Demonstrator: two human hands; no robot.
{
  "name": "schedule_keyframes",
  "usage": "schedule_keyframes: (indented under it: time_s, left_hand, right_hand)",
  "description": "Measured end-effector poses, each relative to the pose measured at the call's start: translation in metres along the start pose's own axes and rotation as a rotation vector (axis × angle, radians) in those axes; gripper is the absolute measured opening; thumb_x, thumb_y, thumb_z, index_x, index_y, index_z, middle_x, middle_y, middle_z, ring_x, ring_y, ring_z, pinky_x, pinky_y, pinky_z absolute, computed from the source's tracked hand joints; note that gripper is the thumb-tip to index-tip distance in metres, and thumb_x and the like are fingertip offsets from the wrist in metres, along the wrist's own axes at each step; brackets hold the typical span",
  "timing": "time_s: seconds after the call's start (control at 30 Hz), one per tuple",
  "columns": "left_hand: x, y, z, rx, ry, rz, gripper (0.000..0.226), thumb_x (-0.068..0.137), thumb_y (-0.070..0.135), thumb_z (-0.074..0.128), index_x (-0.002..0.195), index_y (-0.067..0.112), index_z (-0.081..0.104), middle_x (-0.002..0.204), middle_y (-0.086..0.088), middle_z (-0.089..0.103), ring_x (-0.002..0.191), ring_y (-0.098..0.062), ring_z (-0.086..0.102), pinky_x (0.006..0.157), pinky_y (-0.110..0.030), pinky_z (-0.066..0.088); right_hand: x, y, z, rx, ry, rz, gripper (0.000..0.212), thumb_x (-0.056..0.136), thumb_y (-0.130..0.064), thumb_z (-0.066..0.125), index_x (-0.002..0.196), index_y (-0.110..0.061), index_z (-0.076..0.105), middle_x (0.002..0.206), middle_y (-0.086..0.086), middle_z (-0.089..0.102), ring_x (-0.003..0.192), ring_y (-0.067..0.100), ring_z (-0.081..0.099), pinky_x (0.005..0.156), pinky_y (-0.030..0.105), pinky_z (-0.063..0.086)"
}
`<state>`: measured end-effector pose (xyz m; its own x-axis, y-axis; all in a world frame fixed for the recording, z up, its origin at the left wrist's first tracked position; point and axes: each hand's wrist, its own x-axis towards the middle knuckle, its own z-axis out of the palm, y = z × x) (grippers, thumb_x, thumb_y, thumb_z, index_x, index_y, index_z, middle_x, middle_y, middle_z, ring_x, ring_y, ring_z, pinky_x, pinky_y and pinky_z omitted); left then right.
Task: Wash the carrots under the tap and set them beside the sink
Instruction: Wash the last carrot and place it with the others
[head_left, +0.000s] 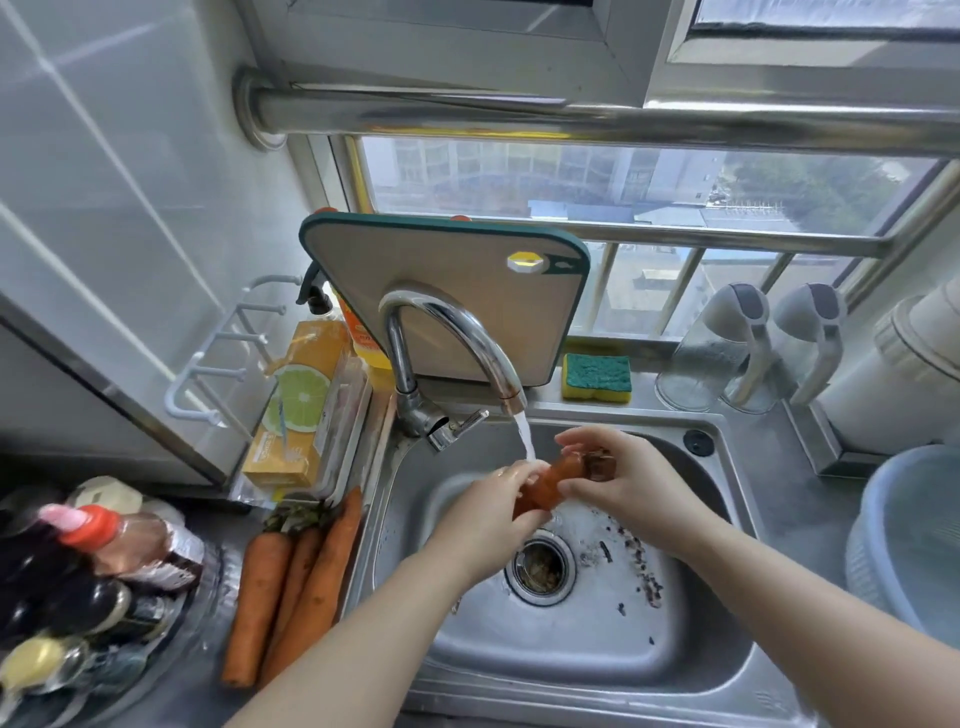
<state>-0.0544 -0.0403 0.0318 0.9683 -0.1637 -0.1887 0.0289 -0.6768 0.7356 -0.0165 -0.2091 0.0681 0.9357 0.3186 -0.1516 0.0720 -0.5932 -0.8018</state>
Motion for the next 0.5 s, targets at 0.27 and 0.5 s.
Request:
schedule_keyframes:
  time_s: [0.27,0.5]
  left_hand:
    - [-0.049,-0.018,-0.016,0.184,0.2,-0.211,0.038,0.089,0.037,0.056,0.125,0.029,0.046,0.123,0.008,0.051,0.107,-0.017,0.057,0.088,-0.033,0.048]
    - [-0.095,-0.046,-0.063,0.398,0.349,-0.457,0.039,0.088,0.043,0.051,0.122,0.023,0.048,0.12,0.001,0.053,0.11,-0.022,0.055,0.086,-0.038,0.045]
  right_hand:
    - [-0.013,-0.006,0.052,0.17,-0.016,0.191,0.022,0.089,-0.036,0.061,0.103,-0.021,0.066,0.097,-0.006,0.07,0.094,0.01,0.065,0.086,0.031,0.052]
    - [-0.017,-0.031,0.09,0.016,-0.266,0.146,0.021,0.091,-0.024,0.061,0.108,-0.015,0.068,0.096,-0.003,0.072,0.083,0.007,0.067,0.077,0.022,0.052]
